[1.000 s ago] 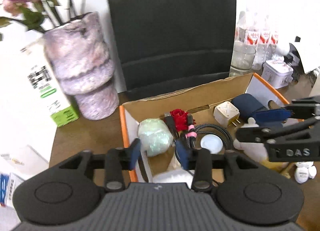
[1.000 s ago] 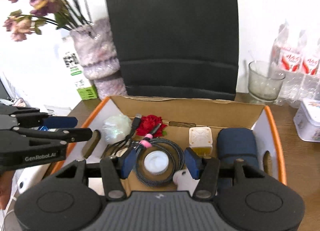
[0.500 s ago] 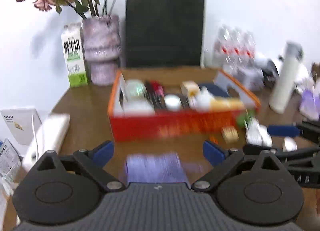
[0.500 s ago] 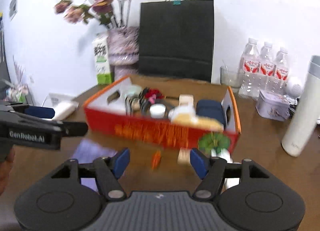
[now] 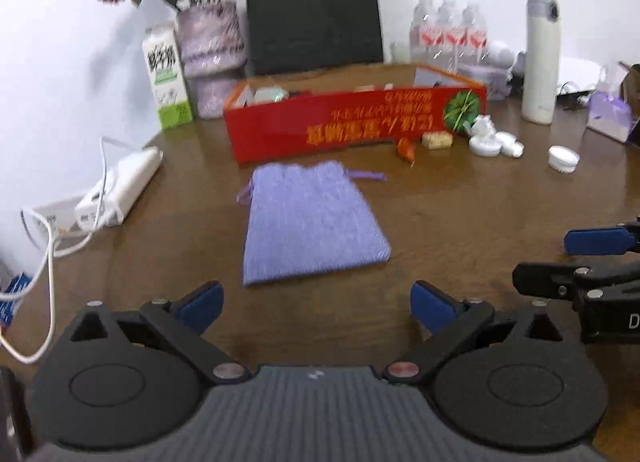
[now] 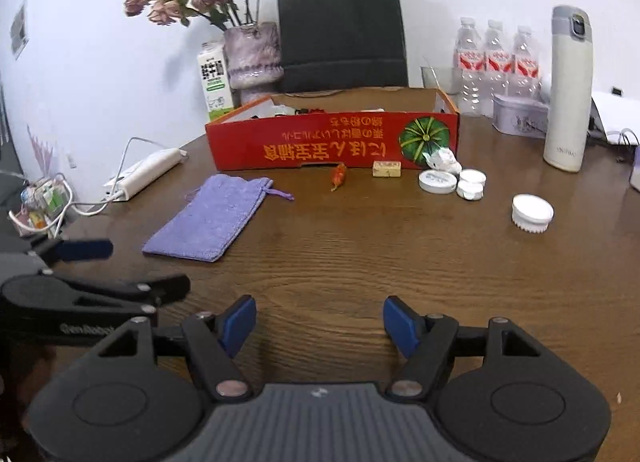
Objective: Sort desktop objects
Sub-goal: 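Move both tools back toward the lavender pouch and white containers, then grasp the lavender pouch with the left tool while the right tool grasps a round white container, then drop the lavender pouch into the box with the left tool while the right tool drops the container there, then move both tools back toward the orange fish toy and white caps, then grasp the orange fish toy with the left tool while the right tool grasps a white cap, then drop the fish toy into the box with the left tool while the right tool drops the cap there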
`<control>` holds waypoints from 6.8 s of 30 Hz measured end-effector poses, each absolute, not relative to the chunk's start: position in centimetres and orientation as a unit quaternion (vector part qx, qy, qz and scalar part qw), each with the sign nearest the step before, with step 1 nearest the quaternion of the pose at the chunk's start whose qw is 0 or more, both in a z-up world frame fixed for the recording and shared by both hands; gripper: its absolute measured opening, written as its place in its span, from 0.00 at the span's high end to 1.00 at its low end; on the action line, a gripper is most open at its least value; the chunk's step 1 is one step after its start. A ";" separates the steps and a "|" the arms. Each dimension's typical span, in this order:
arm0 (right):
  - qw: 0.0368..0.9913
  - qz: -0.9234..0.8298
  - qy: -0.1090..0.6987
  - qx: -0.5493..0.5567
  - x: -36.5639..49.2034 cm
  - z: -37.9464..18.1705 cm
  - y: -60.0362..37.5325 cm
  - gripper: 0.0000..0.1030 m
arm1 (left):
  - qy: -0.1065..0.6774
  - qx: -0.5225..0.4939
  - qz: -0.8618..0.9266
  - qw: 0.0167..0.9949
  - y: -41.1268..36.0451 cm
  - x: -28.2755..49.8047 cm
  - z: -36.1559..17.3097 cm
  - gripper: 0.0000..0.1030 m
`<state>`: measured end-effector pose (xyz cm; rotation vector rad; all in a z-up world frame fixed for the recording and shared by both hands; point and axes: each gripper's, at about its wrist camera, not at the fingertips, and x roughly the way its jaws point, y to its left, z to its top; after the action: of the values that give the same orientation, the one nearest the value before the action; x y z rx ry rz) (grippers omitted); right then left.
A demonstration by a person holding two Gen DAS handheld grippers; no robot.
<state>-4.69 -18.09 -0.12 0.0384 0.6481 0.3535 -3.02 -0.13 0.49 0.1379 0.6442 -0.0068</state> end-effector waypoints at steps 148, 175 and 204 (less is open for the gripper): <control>0.949 0.024 0.314 -0.023 5.3 0.9 -26.6 0.31 | 0.305 0.053 -0.117 0.943 -6.9 10.9 2.4 0.26; 0.948 0.086 0.306 0.017 5.7 -0.2 -26.0 0.62 | 0.274 0.035 -0.130 0.952 -5.7 6.3 4.2 0.86; 0.934 0.219 0.273 0.069 20.5 13.1 -20.3 0.62 | 0.300 -0.018 -0.122 0.946 0.3 20.4 13.0 0.86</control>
<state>20.50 -20.25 13.05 0.1413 0.5593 0.4484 20.42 0.26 12.95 -0.0357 0.6110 -0.2488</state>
